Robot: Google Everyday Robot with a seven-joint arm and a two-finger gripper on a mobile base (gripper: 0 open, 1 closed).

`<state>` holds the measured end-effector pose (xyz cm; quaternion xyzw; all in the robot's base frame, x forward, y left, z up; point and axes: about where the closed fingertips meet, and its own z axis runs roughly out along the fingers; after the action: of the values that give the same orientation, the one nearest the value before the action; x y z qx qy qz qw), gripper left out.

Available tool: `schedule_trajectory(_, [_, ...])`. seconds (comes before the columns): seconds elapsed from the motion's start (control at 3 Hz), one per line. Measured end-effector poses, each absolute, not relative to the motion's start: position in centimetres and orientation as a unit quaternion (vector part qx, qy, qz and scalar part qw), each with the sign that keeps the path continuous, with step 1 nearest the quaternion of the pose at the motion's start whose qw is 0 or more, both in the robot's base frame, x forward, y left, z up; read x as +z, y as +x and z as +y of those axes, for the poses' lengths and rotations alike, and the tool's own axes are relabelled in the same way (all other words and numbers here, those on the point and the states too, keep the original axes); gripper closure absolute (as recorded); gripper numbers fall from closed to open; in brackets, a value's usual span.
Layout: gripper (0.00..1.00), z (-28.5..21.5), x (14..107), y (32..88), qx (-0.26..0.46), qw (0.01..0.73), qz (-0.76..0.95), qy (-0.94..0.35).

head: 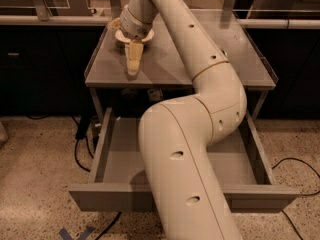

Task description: Place apple into top drawer

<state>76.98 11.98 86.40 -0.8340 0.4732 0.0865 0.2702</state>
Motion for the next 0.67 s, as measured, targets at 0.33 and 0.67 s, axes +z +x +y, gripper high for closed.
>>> schedule_trajectory(0.33, [0.00,12.0,86.4,77.0,0.086,0.270,0.473,-0.834])
schedule_trajectory(0.67, [0.00,13.7,90.1,76.7,0.049,0.279,0.457,-0.843])
